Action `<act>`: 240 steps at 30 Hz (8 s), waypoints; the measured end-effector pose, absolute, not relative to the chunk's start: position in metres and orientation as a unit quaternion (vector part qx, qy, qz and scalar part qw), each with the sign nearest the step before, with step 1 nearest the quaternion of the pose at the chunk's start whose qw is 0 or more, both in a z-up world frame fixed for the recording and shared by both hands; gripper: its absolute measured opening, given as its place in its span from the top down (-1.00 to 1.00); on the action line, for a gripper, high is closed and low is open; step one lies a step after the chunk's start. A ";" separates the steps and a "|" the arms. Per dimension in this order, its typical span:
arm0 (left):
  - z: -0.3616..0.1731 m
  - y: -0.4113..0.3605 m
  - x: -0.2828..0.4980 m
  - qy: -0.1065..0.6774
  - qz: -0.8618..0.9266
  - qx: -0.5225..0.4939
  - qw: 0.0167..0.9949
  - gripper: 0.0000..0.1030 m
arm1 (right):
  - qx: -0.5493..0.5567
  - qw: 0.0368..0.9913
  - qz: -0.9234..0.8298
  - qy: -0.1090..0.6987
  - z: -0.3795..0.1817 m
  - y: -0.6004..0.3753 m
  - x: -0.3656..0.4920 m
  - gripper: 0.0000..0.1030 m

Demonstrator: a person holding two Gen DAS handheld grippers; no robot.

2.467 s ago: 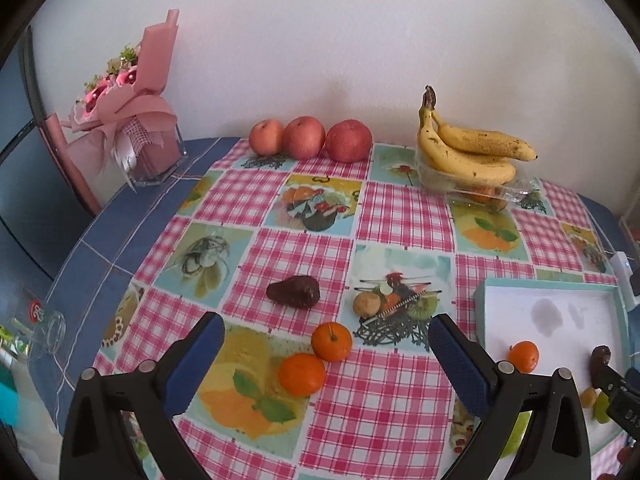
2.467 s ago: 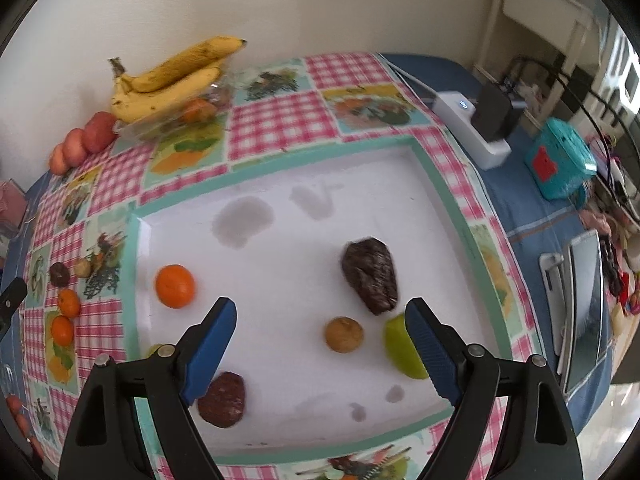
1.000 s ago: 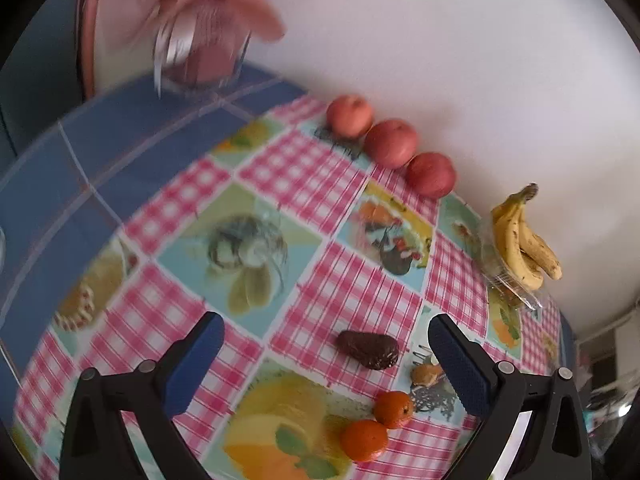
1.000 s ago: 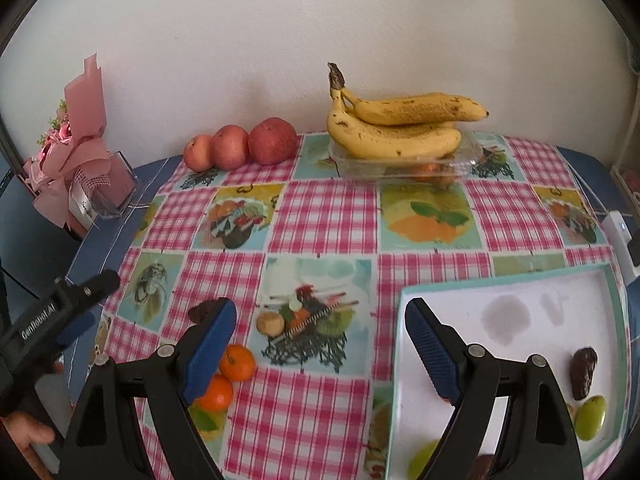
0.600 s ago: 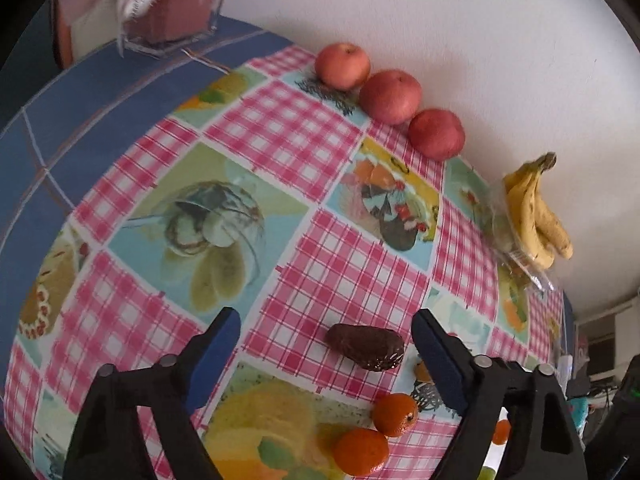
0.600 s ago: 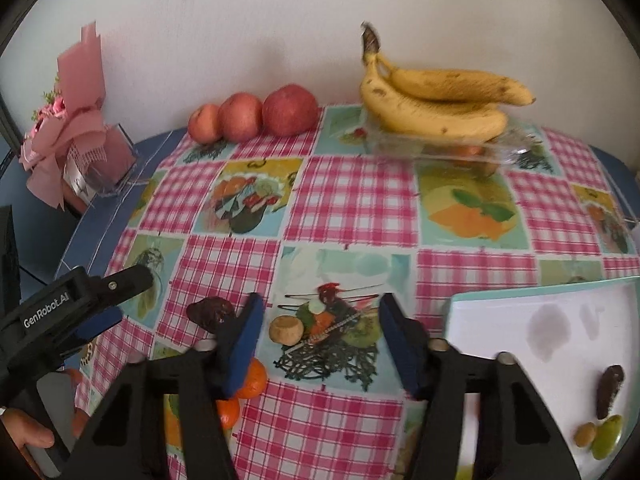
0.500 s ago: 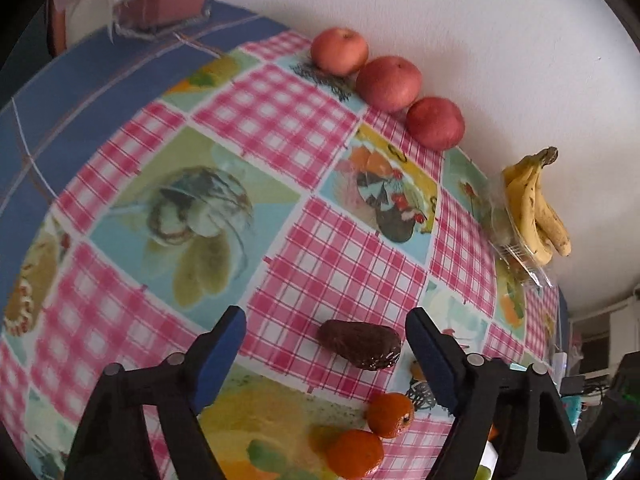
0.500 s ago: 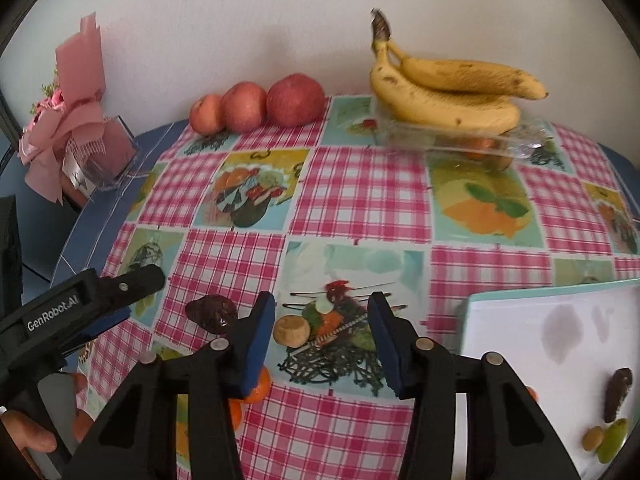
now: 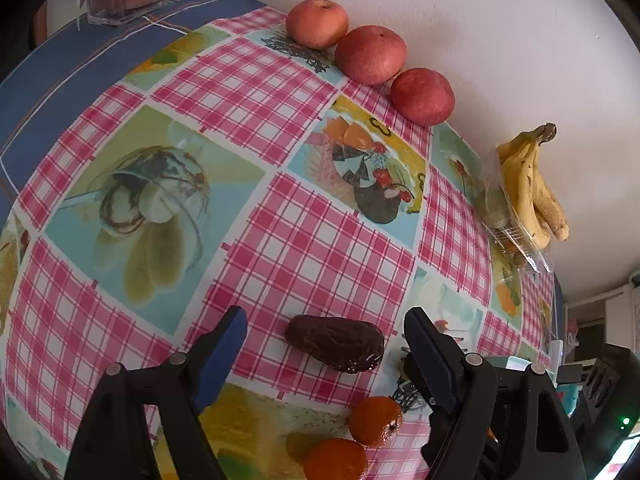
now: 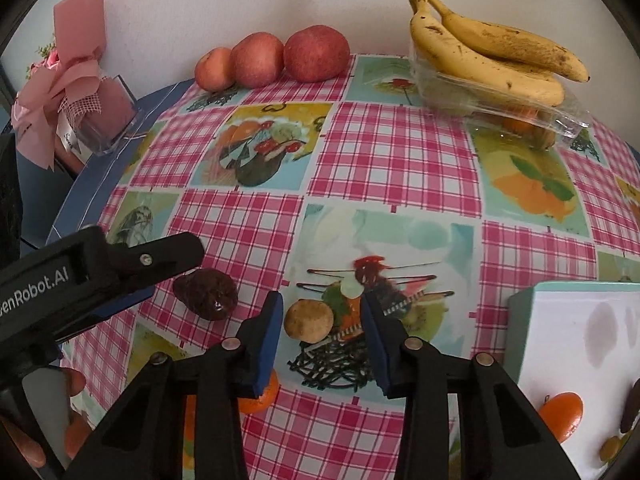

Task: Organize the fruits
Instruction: 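Grasp an elongated dark date with the left tool while the right tool grasps a small brown fruit, then carry the date and brown fruit over the white tray while both tools hold them, then lower the date and brown fruit into the tray while both tools open, then withdraw both open tools from the tray toward the remaining mandarins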

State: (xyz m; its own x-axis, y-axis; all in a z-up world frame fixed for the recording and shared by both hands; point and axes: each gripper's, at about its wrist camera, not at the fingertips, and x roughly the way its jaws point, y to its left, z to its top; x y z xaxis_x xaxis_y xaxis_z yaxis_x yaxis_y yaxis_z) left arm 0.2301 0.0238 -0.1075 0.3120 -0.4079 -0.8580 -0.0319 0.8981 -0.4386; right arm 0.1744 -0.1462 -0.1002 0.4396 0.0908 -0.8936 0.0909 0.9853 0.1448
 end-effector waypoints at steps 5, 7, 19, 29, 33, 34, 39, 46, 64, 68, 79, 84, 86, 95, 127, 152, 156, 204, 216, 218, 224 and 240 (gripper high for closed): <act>-0.110 0.024 0.231 0.576 -0.118 -0.191 0.786 -0.61 | 0.078 0.841 0.005 0.535 -0.105 -0.142 0.176 0.36; -0.110 0.024 0.231 0.576 -0.118 -0.191 0.786 -0.61 | 0.078 0.841 0.007 0.536 -0.105 -0.141 0.176 0.41; -0.114 0.012 0.233 0.588 -0.125 -0.167 0.781 -0.49 | 0.081 0.838 -0.023 0.539 -0.104 -0.162 0.172 0.46; -0.112 0.008 0.232 0.591 -0.120 -0.154 0.782 -0.14 | 0.109 0.845 -0.043 0.522 -0.084 -0.188 0.164 0.46; -0.107 0.008 0.231 0.590 -0.125 -0.159 0.782 -0.14 | 0.113 0.847 -0.045 0.517 -0.077 -0.191 0.161 0.46; -0.103 0.009 0.230 0.588 -0.125 -0.158 0.783 -0.14 | 0.115 0.848 -0.045 0.516 -0.074 -0.192 0.160 0.46; -0.080 0.009 0.222 0.572 -0.130 -0.150 0.796 -0.14 | 0.119 0.852 -0.048 0.507 -0.057 -0.197 0.152 0.46; -0.050 0.002 0.205 0.551 -0.134 -0.137 0.812 -0.14 | 0.099 0.851 -0.082 0.510 -0.037 -0.213 0.134 0.46; 0.010 -0.056 0.143 0.495 -0.184 -0.071 0.846 -0.14 | 0.133 0.868 -0.135 0.459 0.029 -0.271 0.063 0.46; 0.017 -0.079 0.130 0.489 -0.208 -0.057 0.845 -0.14 | 0.149 0.865 -0.158 0.453 0.033 -0.293 0.046 0.46; 0.019 -0.143 0.103 0.491 -0.264 -0.021 0.830 -0.14 | 0.183 0.855 -0.217 0.434 0.039 -0.360 0.008 0.46; 0.014 -0.171 0.091 0.499 -0.295 -0.006 0.815 -0.14 | 0.196 0.854 -0.233 0.422 0.044 -0.379 -0.005 0.46; 0.011 -0.182 0.087 0.502 -0.305 0.002 0.809 -0.14 | 0.197 0.856 -0.236 0.416 0.048 -0.382 -0.008 0.46; -0.017 -0.211 0.081 0.532 -0.319 0.024 0.784 -0.14 | 0.210 0.847 -0.241 0.425 0.034 -0.396 -0.008 0.46; -0.073 -0.250 0.081 0.577 -0.317 0.060 0.750 -0.14 | 0.236 0.761 -0.300 0.524 -0.073 -0.451 -0.013 0.46; -0.086 -0.275 0.062 0.578 -0.322 0.121 0.740 -0.15 | 0.237 0.756 -0.306 0.528 -0.076 -0.451 -0.013 0.46; -0.086 -0.276 0.060 0.577 -0.321 0.124 0.741 -0.17 | 0.234 0.757 -0.304 0.529 -0.076 -0.451 -0.012 0.46; 0.000 -0.014 0.161 0.494 -0.048 0.014 0.868 -1.00 | 0.188 0.836 -0.224 0.465 0.015 -0.360 0.025 -0.65; -0.020 0.046 0.173 0.525 0.000 0.007 0.851 -1.00 | 0.156 0.839 -0.147 0.499 -0.004 -0.264 0.079 -0.65; -0.022 0.054 0.174 0.529 0.002 0.006 0.849 -1.00 | 0.148 0.838 -0.138 0.506 -0.009 -0.251 0.086 -0.65; -0.032 0.076 0.179 0.539 0.006 -0.007 0.842 -1.00 | 0.127 0.835 -0.111 0.524 -0.024 -0.210 0.104 -0.65; -0.060 0.107 0.190 0.566 0.029 0.012 0.824 -1.00 | 0.096 0.822 -0.080 0.555 -0.056 -0.145 0.134 -0.65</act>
